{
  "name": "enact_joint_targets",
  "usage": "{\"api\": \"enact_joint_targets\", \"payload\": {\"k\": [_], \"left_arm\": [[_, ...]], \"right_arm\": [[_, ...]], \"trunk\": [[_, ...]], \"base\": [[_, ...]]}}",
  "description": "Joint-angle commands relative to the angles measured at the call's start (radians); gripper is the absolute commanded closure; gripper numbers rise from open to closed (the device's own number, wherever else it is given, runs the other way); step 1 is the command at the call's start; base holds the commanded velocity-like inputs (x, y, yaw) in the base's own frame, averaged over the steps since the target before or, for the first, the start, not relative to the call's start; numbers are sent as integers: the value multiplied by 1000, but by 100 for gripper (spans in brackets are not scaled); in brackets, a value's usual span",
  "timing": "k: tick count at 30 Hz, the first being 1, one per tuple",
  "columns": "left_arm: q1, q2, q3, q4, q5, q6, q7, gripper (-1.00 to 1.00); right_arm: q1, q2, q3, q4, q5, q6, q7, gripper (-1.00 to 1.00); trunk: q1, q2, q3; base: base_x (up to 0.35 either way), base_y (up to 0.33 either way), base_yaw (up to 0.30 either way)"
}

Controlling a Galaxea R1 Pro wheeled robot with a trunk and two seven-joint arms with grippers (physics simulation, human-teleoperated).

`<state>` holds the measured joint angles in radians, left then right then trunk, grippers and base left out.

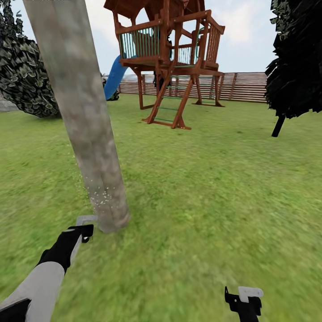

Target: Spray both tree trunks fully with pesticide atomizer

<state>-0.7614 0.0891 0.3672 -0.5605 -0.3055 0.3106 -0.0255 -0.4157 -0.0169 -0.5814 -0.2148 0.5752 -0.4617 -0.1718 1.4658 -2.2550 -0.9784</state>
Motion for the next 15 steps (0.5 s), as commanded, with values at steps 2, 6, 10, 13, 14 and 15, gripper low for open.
{"api": "enact_joint_targets", "payload": {"k": [2, 6, 10, 13, 14, 15], "left_arm": [[-19, 6, -1, -19, 0, 3, -9, 100], [-27, -5, -6, -149, -3, 15, -73, 100], [-133, 6, -7, -195, -7, 201, -181, 100], [-173, 21, -8, -200, -10, 245, -188, 100], [-180, 57, -16, -199, -10, 260, -204, 100], [-183, 74, -79, -204, -12, 266, -268, 100]], "right_arm": [[0, 0, 0, 0, 0, 0, 0, -100], [0, 0, 0, -1, 0, 0, 0, -100], [0, 0, 0, -1, -1, 0, 0, -100], [0, -1, 0, -1, -1, 0, 0, -100], [0, -1, 0, -1, -2, 0, 0, -100], [0, -1, 0, -2, -1, 0, 0, -100]], "trunk": [[0, 0, 0], [0, 0, 0], [0, 0, 0], [0, 0, 0], [0, 0, 0], [0, 0, 0]], "base": [[-78, 0, 1], [-112, 0, 0], [-5, 0, 0], [0, 0, 0], [0, 0, 0], [0, 0, 0]]}}
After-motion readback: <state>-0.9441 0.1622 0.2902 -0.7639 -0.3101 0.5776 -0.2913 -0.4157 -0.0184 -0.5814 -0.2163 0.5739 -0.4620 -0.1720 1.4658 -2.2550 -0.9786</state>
